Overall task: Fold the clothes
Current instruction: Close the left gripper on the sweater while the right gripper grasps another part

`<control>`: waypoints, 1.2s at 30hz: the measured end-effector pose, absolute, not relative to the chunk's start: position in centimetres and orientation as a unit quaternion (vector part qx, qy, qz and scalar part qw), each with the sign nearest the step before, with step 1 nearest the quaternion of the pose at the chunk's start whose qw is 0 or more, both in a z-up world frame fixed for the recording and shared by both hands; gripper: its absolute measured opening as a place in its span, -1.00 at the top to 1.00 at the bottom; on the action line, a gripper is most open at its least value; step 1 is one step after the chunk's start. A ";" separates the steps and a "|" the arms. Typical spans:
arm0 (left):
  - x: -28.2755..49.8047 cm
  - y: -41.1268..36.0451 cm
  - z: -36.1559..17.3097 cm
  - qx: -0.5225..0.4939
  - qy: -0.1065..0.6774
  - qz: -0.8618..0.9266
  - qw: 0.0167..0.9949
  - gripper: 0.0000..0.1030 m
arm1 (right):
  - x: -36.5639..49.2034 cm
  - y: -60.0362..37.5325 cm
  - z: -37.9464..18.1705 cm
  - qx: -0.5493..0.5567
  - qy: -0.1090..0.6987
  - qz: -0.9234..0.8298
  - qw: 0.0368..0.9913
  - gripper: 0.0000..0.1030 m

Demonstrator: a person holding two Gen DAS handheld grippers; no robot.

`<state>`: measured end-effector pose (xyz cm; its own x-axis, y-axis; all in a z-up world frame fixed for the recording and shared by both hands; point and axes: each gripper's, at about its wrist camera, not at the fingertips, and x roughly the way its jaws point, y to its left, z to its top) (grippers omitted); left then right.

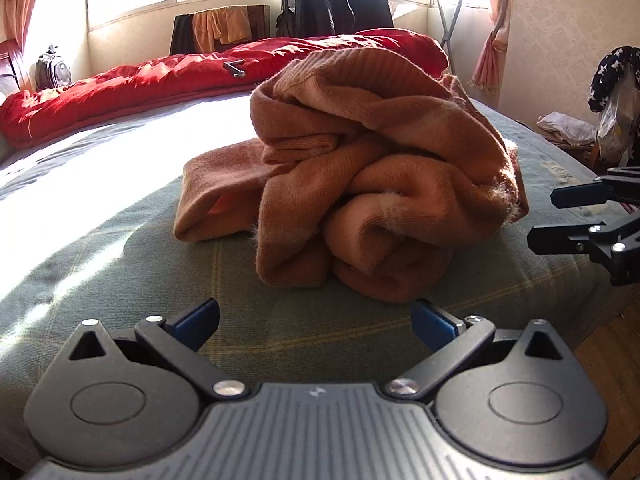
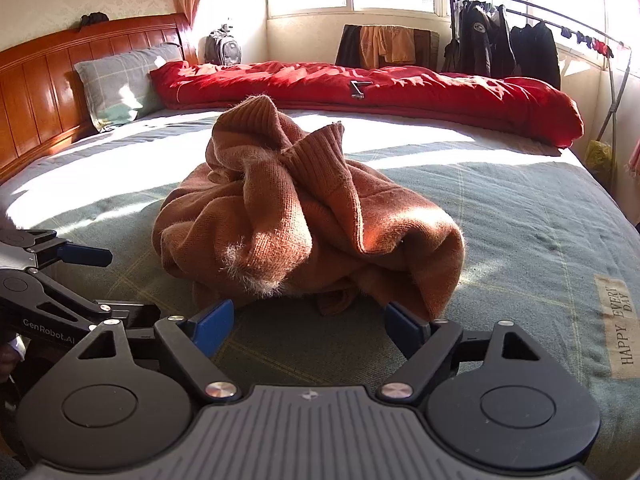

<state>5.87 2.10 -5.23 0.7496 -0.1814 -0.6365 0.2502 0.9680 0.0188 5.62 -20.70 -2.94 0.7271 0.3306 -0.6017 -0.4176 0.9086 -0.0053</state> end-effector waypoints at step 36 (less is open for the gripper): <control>19.1 4.4 1.1 0.087 0.408 -0.195 0.888 -0.16 | 16.8 -18.0 1.9 -0.244 0.371 0.278 0.852 0.82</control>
<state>19.10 4.39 1.07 0.5912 -0.2753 -0.7581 0.4177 0.9086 -0.0043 16.80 -18.01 1.93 0.5698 0.2932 -0.7677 -0.6552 0.7260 -0.2090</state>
